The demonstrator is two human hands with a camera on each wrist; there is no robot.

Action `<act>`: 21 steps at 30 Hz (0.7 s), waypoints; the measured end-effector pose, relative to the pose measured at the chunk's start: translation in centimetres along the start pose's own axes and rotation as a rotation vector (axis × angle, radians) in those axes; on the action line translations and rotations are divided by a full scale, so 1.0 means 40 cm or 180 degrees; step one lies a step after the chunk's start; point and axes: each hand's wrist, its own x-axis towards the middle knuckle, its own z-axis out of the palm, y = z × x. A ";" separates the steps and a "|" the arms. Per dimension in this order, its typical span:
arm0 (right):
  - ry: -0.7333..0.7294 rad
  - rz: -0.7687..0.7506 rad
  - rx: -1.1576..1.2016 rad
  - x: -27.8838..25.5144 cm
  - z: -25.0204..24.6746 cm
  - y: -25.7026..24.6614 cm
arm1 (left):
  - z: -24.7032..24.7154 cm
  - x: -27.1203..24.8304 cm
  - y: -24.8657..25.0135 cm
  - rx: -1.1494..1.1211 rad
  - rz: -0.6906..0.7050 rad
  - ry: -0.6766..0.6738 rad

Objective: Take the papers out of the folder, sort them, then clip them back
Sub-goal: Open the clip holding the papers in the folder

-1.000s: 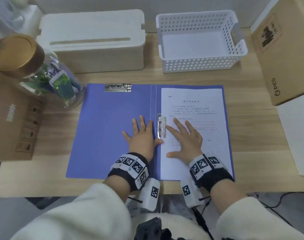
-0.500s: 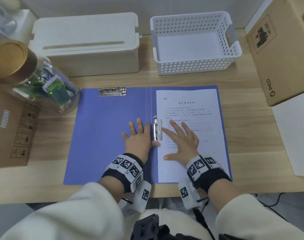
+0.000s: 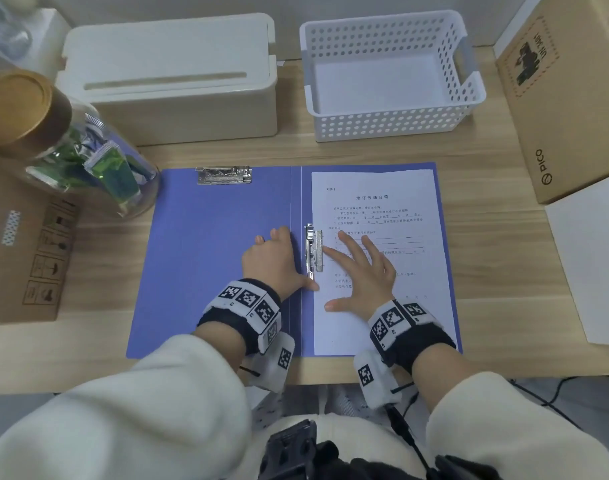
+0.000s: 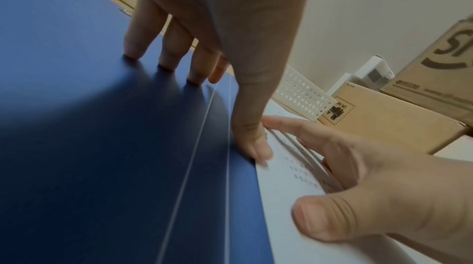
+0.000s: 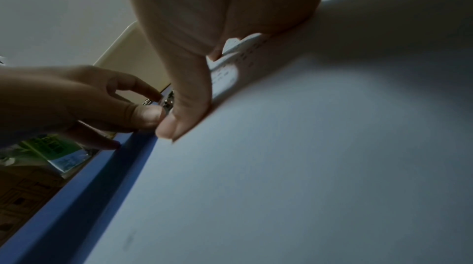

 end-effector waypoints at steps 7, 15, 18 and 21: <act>0.0018 0.0029 0.0013 -0.001 -0.004 -0.004 | -0.026 0.000 -0.018 -0.0237 0.0063 0.0075; 0.0040 0.0001 0.0053 -0.002 -0.001 -0.001 | -0.110 0.043 -0.014 -0.3555 -0.0155 -0.0695; 0.0043 -0.0046 0.0031 -0.004 -0.002 0.000 | -0.108 0.037 -0.019 -0.4022 -0.0189 -0.0407; -0.0012 -0.0048 0.0002 -0.003 -0.004 -0.002 | -0.065 0.007 -0.053 -0.4122 -0.0761 -0.0188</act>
